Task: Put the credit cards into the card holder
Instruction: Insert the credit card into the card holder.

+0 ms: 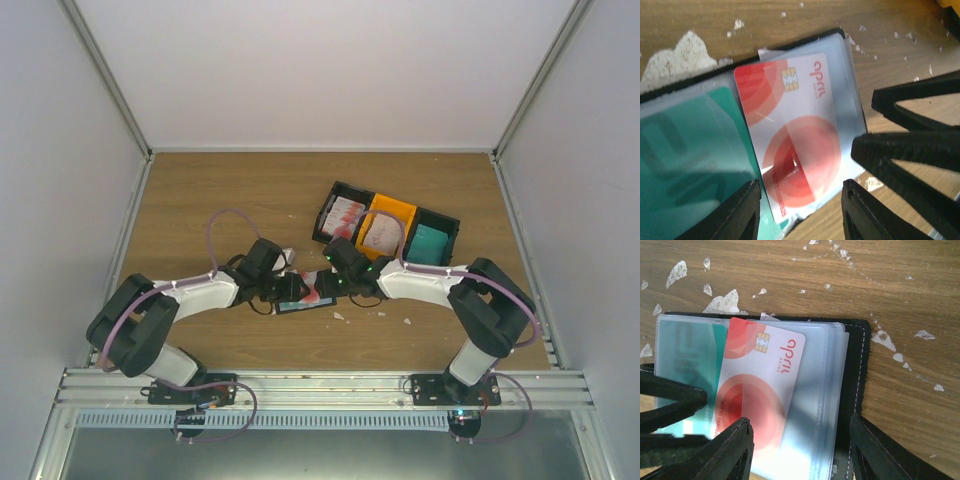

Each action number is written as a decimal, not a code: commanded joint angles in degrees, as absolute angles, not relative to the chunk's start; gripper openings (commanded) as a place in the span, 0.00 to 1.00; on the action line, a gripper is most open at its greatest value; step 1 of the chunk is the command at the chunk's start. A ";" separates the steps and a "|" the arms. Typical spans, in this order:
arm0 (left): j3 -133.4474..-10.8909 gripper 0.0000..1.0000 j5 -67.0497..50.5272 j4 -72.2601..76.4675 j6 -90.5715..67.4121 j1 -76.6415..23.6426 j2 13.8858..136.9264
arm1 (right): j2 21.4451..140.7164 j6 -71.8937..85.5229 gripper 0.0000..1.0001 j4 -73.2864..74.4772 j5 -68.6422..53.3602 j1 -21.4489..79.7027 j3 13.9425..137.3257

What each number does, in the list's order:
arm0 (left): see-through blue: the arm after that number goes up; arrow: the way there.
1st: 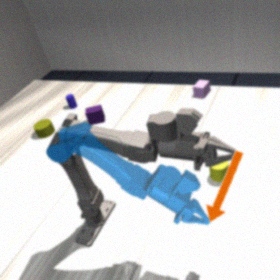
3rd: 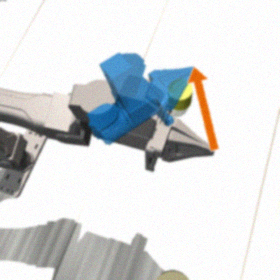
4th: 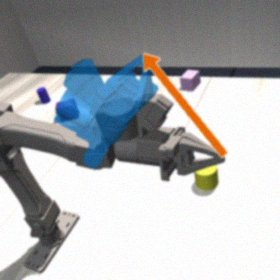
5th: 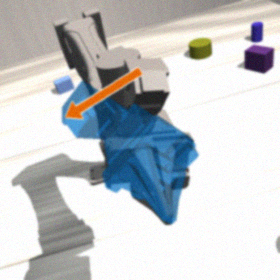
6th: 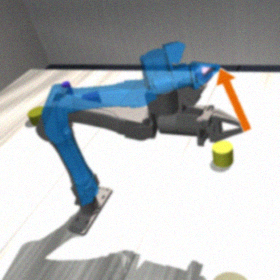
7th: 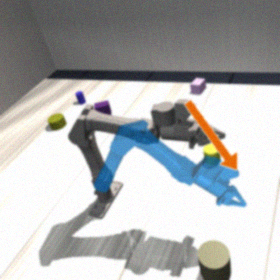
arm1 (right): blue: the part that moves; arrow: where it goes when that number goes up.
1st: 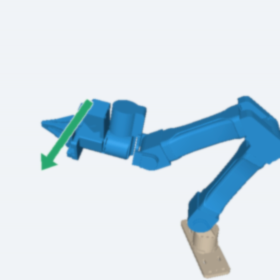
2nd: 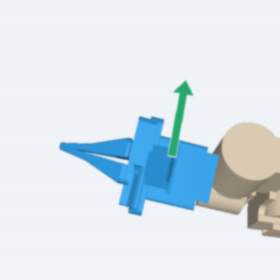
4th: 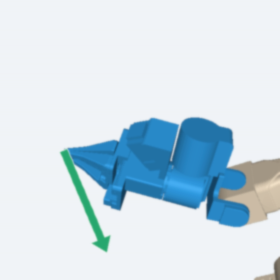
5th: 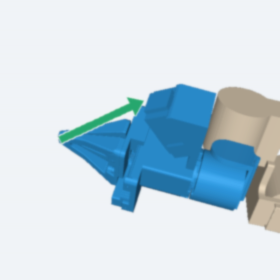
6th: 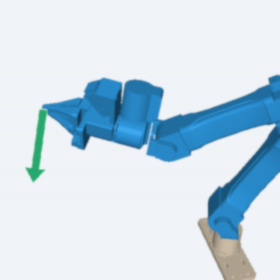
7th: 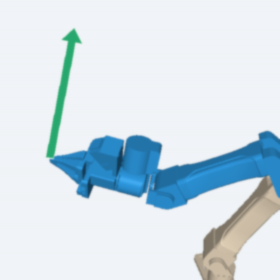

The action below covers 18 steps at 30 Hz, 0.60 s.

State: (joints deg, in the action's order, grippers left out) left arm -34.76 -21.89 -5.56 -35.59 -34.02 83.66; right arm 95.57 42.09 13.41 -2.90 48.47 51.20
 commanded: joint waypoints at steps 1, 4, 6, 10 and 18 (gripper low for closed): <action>-37.17 0.46 -19.10 -5.33 -34.55 -34.28 86.66 | 95.43 42.03 0.55 11.88 -3.87 48.35 50.53; -37.24 0.46 -20.21 -4.67 -34.54 -34.28 87.78 | 95.83 41.84 0.57 11.45 -4.91 48.25 50.38; -37.23 0.45 -20.81 -4.52 -34.45 -34.30 88.41 | 96.24 41.78 0.58 11.24 -5.65 48.17 50.30; -36.81 0.39 -22.48 -3.72 -34.33 -34.28 89.33 | 97.17 41.98 0.58 10.92 -6.56 47.92 50.19; -35.36 0.29 -28.61 -0.15 -34.95 -34.30 90.61 | 96.22 42.63 0.57 10.21 -6.11 47.58 49.40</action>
State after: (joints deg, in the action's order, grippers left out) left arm -36.67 -25.06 -2.39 -35.11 -34.02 89.58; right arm 96.64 42.09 11.81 -6.42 47.88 50.30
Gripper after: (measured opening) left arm 0.308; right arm 0.577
